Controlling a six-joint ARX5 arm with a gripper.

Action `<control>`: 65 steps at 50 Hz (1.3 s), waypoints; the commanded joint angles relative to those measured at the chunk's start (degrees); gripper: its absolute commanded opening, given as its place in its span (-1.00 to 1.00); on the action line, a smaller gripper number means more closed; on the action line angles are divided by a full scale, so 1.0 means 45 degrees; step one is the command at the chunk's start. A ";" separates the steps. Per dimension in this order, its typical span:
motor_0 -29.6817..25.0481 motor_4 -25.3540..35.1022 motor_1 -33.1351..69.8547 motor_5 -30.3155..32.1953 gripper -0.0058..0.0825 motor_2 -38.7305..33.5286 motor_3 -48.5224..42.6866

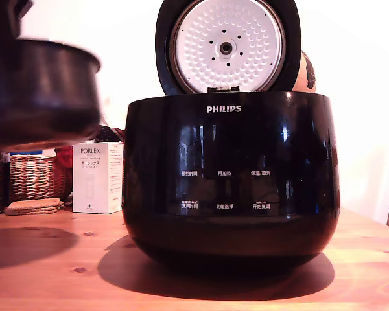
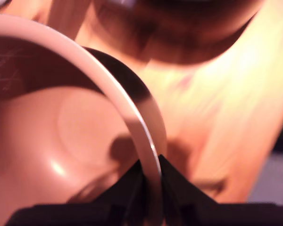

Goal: Place the pot you are holding inside the rice cooker

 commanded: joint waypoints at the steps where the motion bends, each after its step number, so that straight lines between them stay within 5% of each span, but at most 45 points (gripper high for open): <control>1: -0.0049 0.0899 -0.0461 0.0029 -0.92 0.0957 0.0364; 11: -0.0471 0.2157 -0.0457 -0.0165 -0.92 0.1758 0.0398; 65: -0.5173 0.2152 0.1287 -0.0952 -0.92 0.2895 0.2618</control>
